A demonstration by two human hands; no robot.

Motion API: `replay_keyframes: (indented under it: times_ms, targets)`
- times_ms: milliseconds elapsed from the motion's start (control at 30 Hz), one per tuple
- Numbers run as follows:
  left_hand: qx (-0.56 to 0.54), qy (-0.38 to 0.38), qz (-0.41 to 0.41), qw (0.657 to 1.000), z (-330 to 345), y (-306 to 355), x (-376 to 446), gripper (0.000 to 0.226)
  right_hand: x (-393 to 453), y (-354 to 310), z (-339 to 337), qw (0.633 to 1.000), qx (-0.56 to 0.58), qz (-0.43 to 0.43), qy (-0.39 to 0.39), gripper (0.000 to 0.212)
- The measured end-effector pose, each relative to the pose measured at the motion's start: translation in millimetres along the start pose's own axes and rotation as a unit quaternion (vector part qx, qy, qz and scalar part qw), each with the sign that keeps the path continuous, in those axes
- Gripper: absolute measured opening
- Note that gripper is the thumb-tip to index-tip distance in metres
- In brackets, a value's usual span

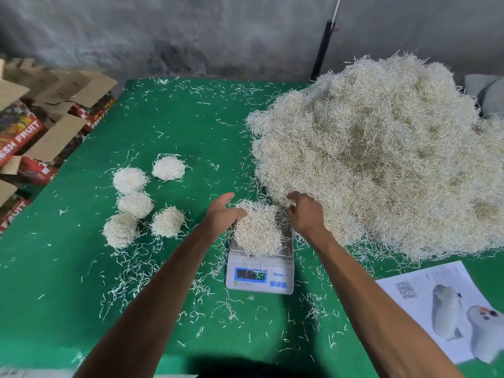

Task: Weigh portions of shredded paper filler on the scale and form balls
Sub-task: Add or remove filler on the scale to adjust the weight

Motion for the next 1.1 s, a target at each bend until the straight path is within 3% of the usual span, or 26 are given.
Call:
replay_keyframes:
  times_ms: [200, 667, 800, 933, 1000, 1100]
  targets:
    - [-0.011, 0.039, 0.016, 0.999, -8.9, 0.2, -5.7, 0.054, -1.4, -6.0, 5.4, 1.000, -0.013, -0.004, -0.004, 0.037]
    - [-0.020, 0.052, -0.003, 0.998, -11.3, -3.4, -7.5, 0.044, 0.4, -14.1, 13.8, 1.000, 0.016, 0.006, -0.026, 0.039]
    - [-0.025, 0.058, -0.013, 0.998, -12.9, -6.9, -2.3, 0.051, 1.2, -12.6, 14.9, 0.999, 0.016, 0.014, -0.028, 0.039]
    - [-0.058, 0.099, -0.049, 0.992, -16.4, -9.7, 1.8, 0.077, -3.4, 5.4, 35.2, 0.989, 0.045, 0.102, -0.096, 0.054]
    - [-0.071, 0.072, -0.072, 0.992, -2.7, -5.1, -1.0, 0.073, -12.1, 5.0, 52.8, 0.980, 0.095, 0.120, -0.131, 0.065]
    - [0.002, -0.002, -0.085, 0.996, 36.2, -3.6, 2.3, 0.058, -23.9, -20.0, 77.0, 0.975, 0.138, 0.081, -0.152, 0.074]
Point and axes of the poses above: each hand's wrist, its own x-axis towards the middle knuckle, its own z-axis out of the palm, y = z × x, the point moved 10 cm from there along x, towards the middle knuckle, and after that the axes turned 1 degree about -x, right-handed, at the moved point
